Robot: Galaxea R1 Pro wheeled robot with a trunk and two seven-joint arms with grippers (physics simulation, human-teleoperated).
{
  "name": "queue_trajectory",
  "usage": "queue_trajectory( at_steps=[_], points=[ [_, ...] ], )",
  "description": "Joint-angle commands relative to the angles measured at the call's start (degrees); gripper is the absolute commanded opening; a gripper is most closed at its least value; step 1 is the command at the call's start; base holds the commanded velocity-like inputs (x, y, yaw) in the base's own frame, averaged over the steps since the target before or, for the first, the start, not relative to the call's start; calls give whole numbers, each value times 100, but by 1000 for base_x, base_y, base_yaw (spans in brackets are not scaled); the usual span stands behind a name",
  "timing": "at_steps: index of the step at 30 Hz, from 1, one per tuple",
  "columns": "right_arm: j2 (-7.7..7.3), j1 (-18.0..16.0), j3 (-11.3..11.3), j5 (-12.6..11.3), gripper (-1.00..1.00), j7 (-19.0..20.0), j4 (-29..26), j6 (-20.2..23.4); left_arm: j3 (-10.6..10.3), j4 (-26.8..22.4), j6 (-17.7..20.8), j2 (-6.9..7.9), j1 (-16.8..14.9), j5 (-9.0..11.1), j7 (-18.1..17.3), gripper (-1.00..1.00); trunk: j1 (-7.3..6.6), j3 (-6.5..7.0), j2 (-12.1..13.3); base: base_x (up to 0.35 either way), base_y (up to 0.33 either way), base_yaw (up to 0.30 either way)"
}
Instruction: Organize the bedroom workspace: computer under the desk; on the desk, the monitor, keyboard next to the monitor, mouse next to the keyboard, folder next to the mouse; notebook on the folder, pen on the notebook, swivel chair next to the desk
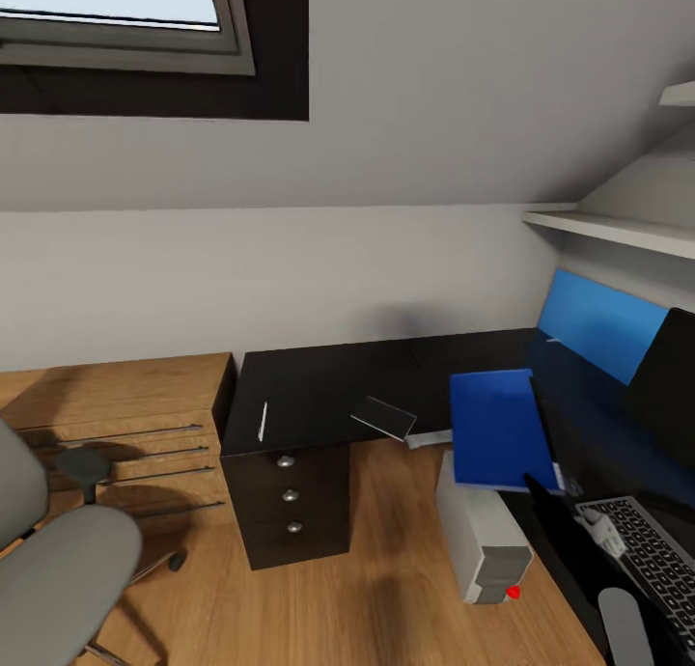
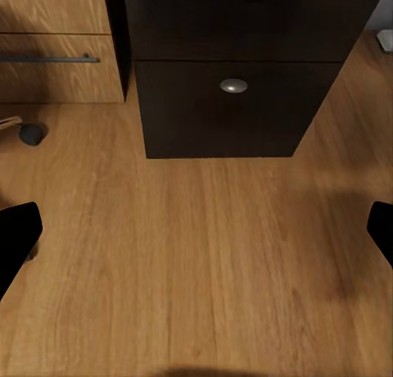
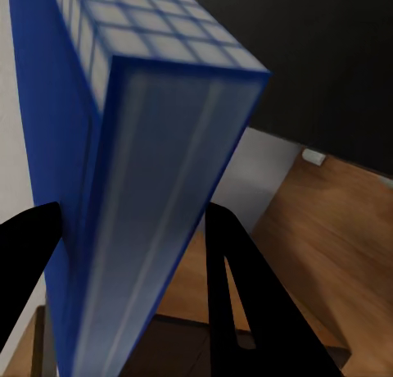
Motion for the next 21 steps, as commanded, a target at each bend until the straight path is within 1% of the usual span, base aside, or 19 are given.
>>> queue_trajectory(
  at_steps=[1, 11, 12, 14, 16, 18, 20, 21],
  points=[
    [9, -7, -14, -35, -100, 26, -9, 46, -48, -19, -14, 6, -4, 10, 49, 100, 1, -8, -7, 0, 0, -1],
    [42, -6, 4, -62, -100, 46, -11, 29, -48, -19, -12, 6, -4, 10, 53, 100, 1, -8, -7, 0, 0, 0],
    [54, -308, 17, -55, -100, -121, 105, -233, -48, -19, -6, 6, -4, 10, 57, 100, 1, -8, -7, 0, 0, 0],
    [69, -747, 61, -55, -100, -484, 601, -623, -48, -19, -5, 6, -4, 10, 51, 100, 1, -8, -7, 0, 0, 0],
    [68, -1333, 145, -54, -100, -835, 1377, -1100, -52, -19, -5, 6, -4, 10, 42, 100, 1, -8, -7, 0, 0, 0],
    [55, -2218, 228, -51, -100, -1094, 2727, -2012, -52, -19, -8, 6, -4, 10, 28, 100, 1, -8, -7, 0, 0, 0],
    [44, -2685, 251, -47, -100, -1150, 3493, -2673, -52, -19, -11, 6, -4, 10, 24, 100, 1, -8, -7, 0, 0, 0],
    [65, -3078, 256, -55, -100, -1185, 4172, -3573, -56, -19, -9, -5, -4, 3, 14, 100, 1, -8, -7, 0, 0, 0]
  ],
)
